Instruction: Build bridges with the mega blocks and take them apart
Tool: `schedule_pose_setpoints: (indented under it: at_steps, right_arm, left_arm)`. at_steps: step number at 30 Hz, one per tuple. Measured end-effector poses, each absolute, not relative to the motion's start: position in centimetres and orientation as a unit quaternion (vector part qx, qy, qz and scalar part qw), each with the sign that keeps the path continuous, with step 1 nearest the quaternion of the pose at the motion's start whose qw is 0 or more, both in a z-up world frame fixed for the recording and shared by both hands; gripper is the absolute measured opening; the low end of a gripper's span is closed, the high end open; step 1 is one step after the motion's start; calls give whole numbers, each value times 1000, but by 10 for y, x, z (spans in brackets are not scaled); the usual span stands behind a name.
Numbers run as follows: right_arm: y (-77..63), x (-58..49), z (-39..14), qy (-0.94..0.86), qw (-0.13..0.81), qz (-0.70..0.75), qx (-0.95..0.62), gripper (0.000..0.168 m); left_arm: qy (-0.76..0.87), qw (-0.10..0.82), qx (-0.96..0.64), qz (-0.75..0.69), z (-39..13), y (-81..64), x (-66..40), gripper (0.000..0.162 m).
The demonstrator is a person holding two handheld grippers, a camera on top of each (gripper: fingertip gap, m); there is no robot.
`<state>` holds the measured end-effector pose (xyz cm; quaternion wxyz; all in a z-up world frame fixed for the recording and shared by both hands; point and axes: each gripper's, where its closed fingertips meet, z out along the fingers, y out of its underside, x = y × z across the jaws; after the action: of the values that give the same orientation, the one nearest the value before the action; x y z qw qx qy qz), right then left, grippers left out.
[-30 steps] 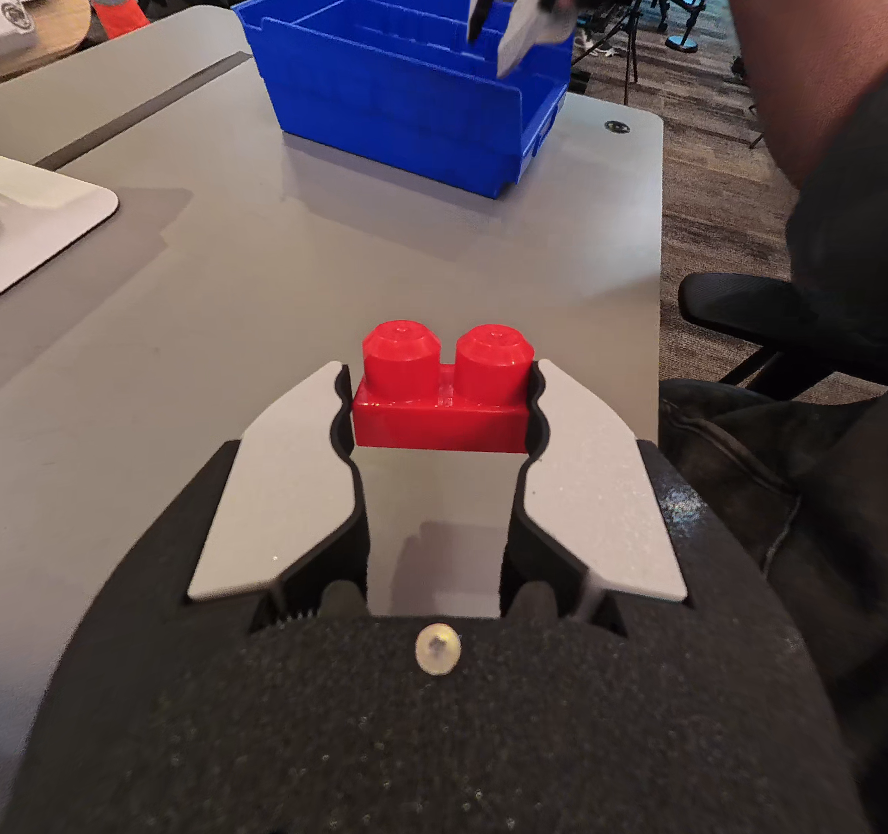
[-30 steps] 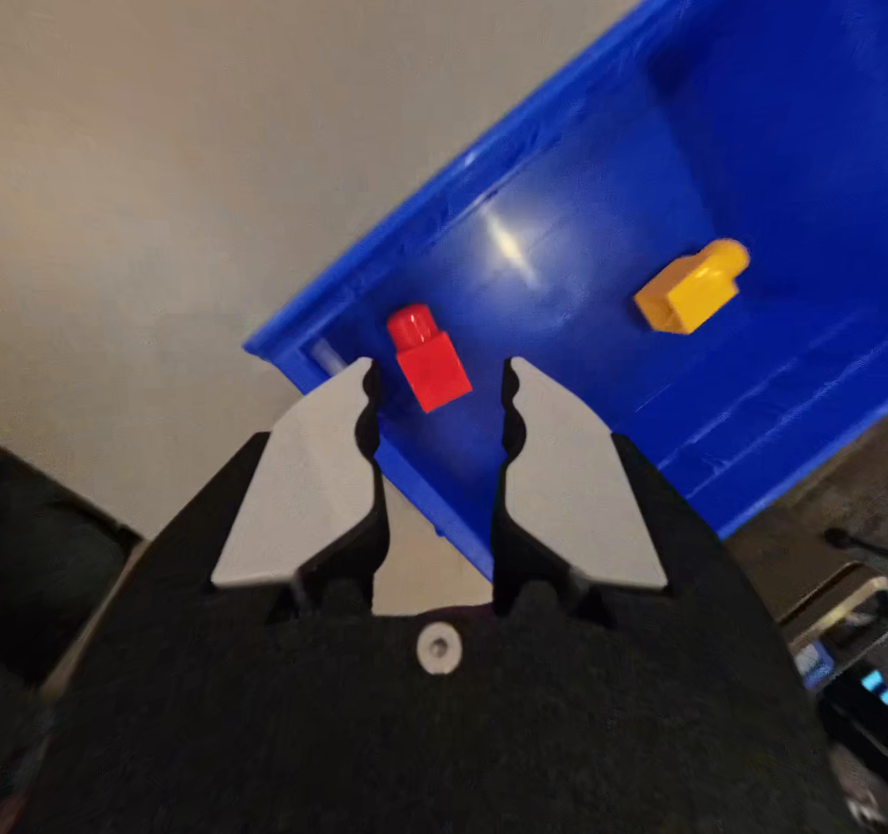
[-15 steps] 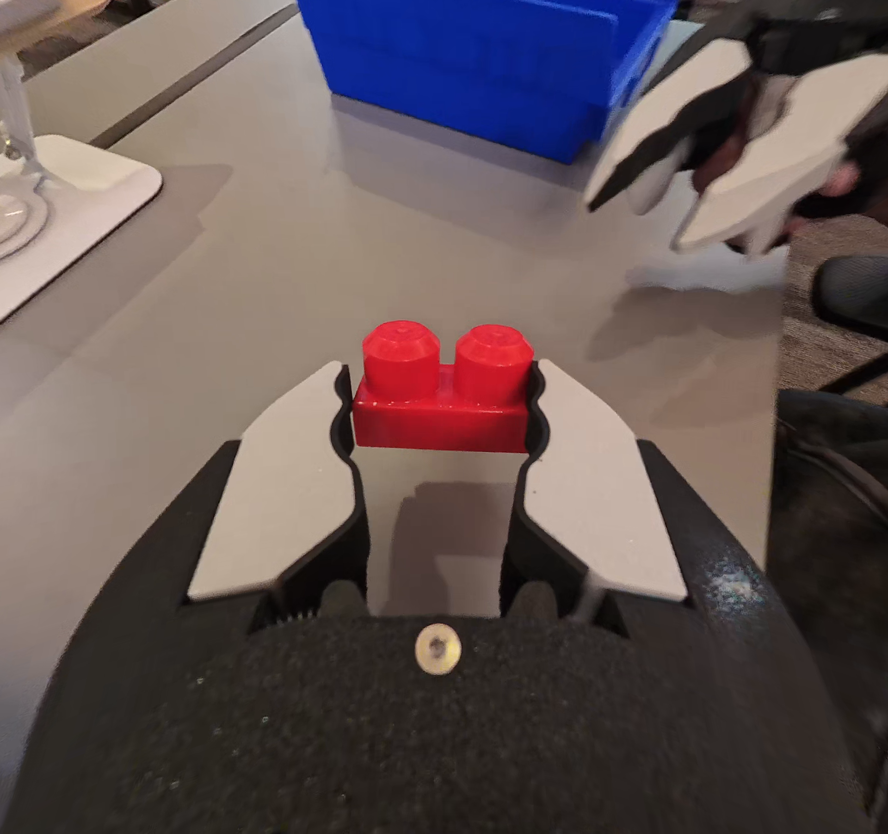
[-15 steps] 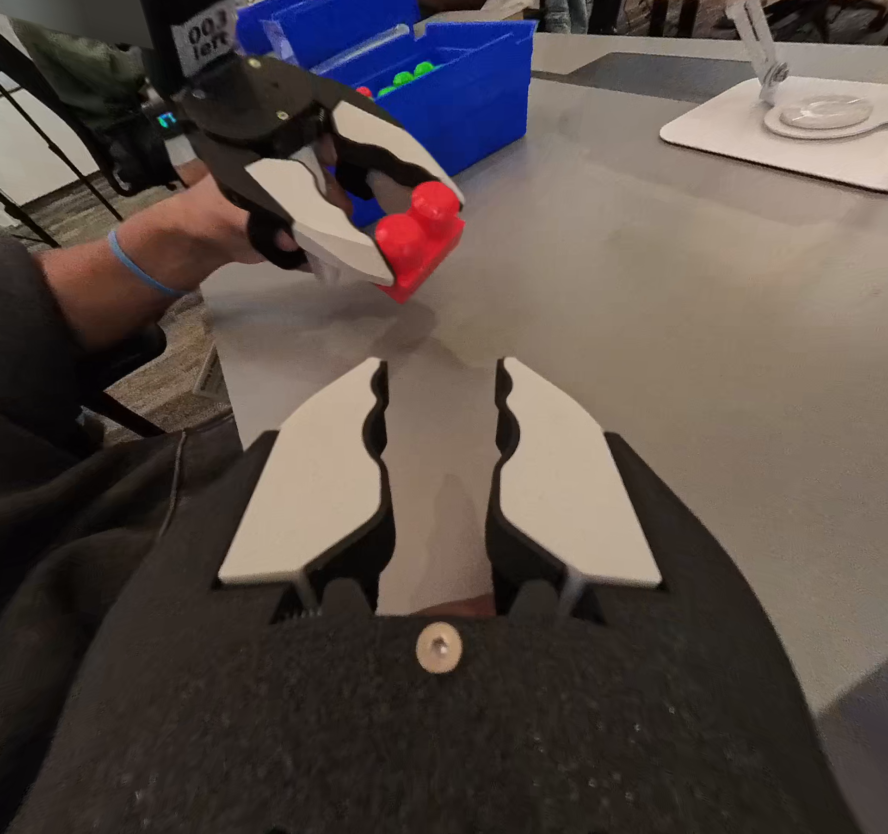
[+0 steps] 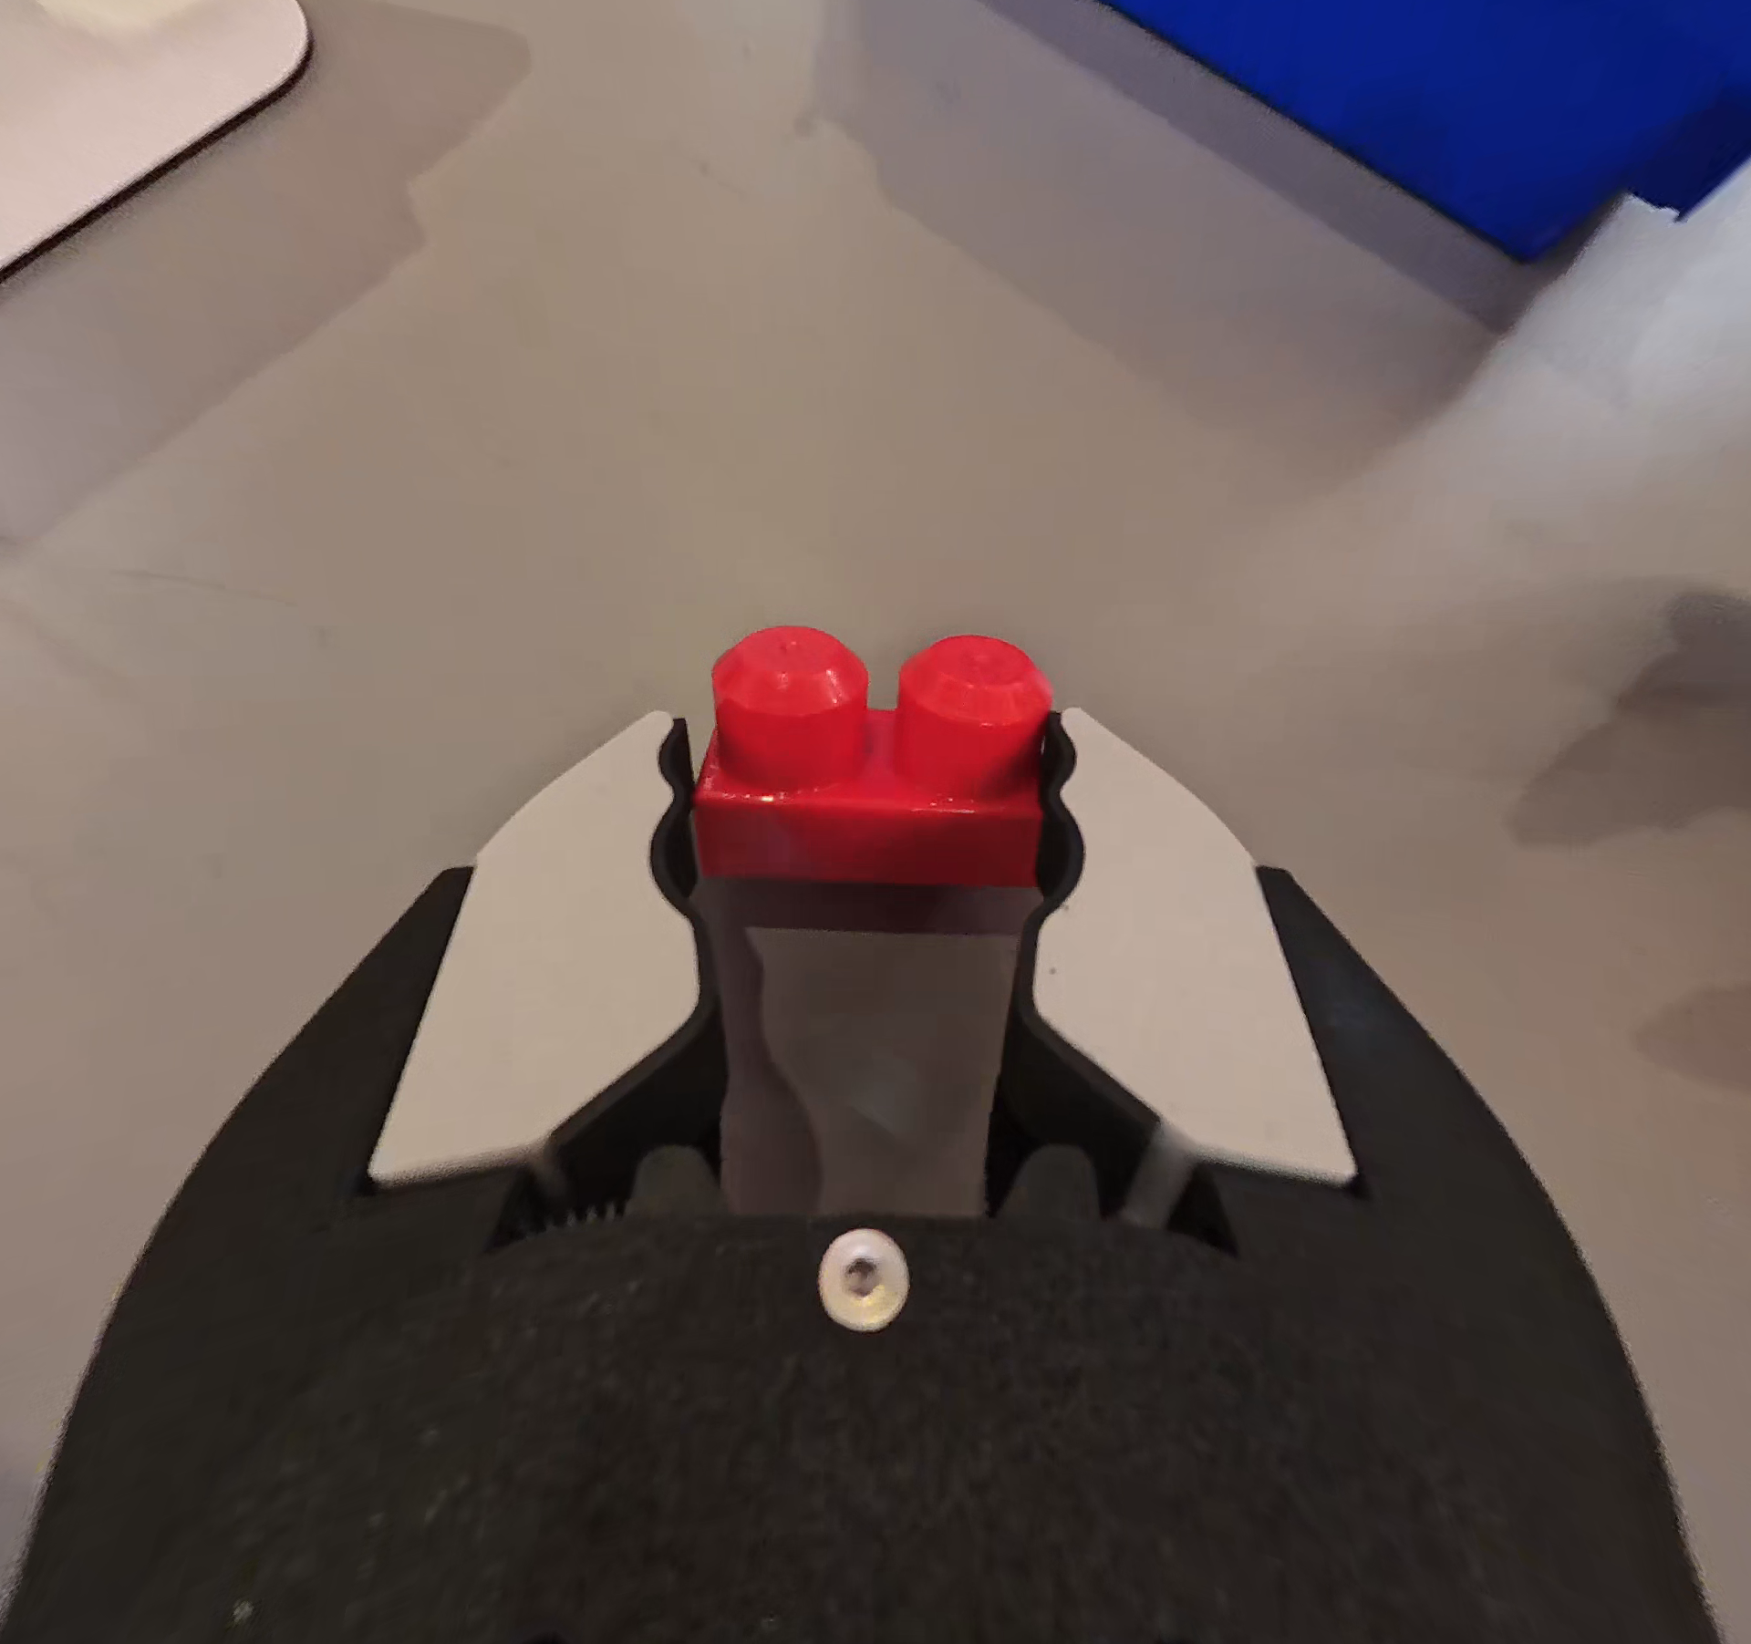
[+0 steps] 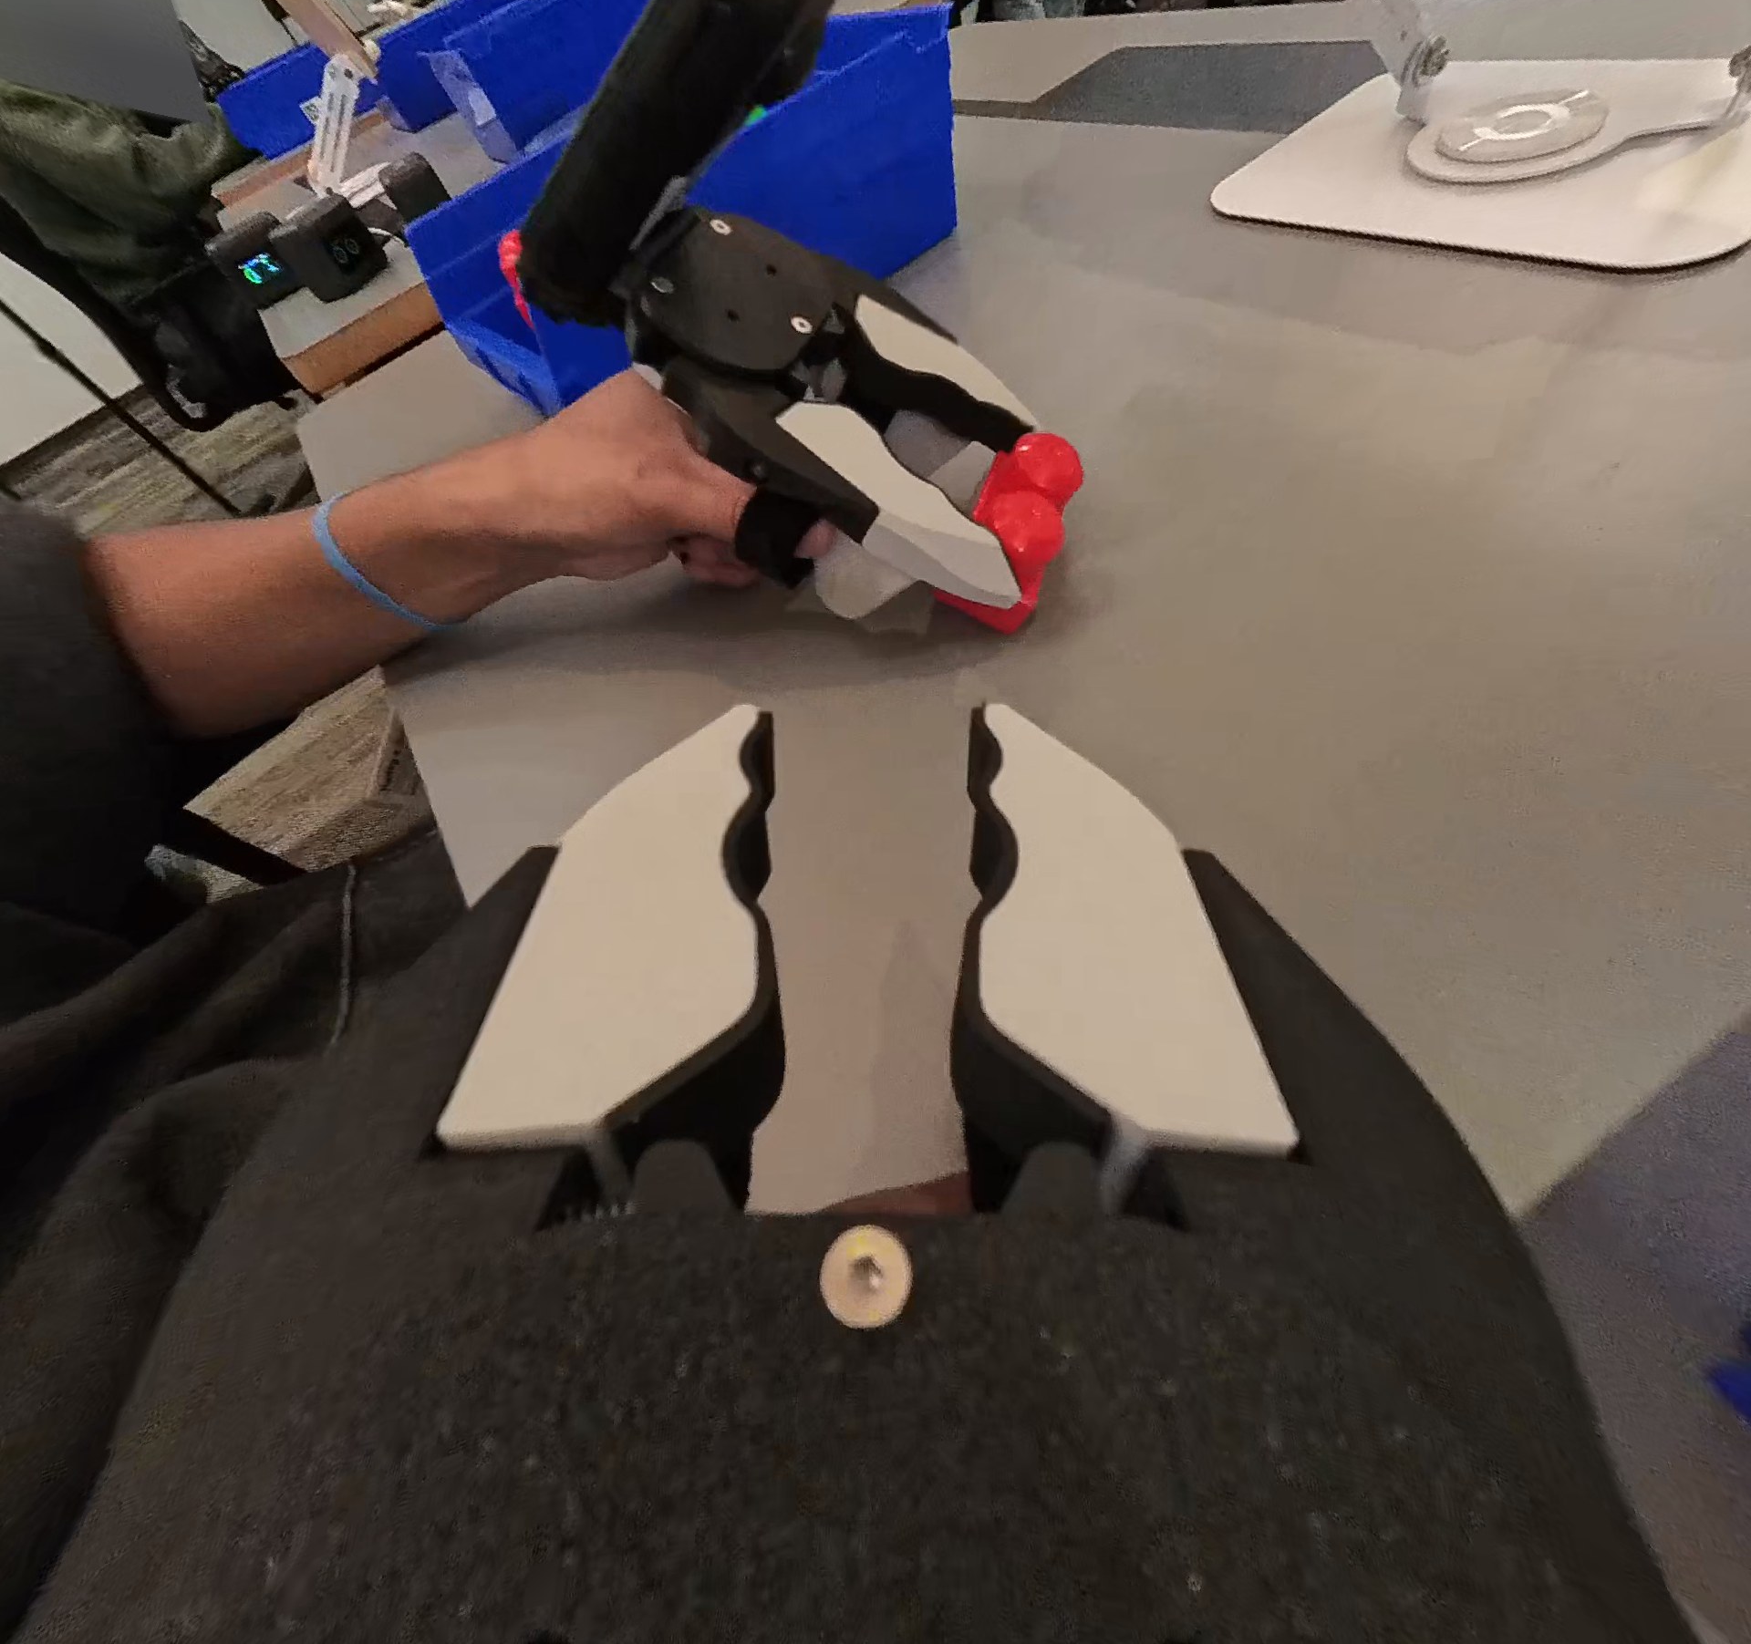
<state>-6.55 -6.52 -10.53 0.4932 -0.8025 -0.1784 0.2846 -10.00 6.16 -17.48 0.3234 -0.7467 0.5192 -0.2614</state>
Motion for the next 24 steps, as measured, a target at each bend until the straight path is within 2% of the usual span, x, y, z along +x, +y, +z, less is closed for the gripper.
schedule_pose_setpoints:
  at_steps: [1, 4, 11, 15, 24]
  right_arm:
    - [-63, -63, -109, -170, 487, 270, -813, 40]
    - [-54, -57, -119, -142, 476, 221, -839, 43]
    - [-15, -90, -135, -151, 420, 103, -889, 57]
    - [26, -126, -149, -179, 393, 34, -901, 57]
    - [66, -136, -184, -126, 353, 49, -926, 57]
  left_arm:
    - [521, 321, -745, -265, -175, 59, -101, 71]
    - [525, 311, -750, -256, -176, 50, -112, 91]
    - [461, 354, -758, -295, -140, 2, -208, 85]
    - [388, 412, -765, -306, -132, -13, -260, 80]
    - [375, 427, -760, -317, -128, -22, -288, 76]
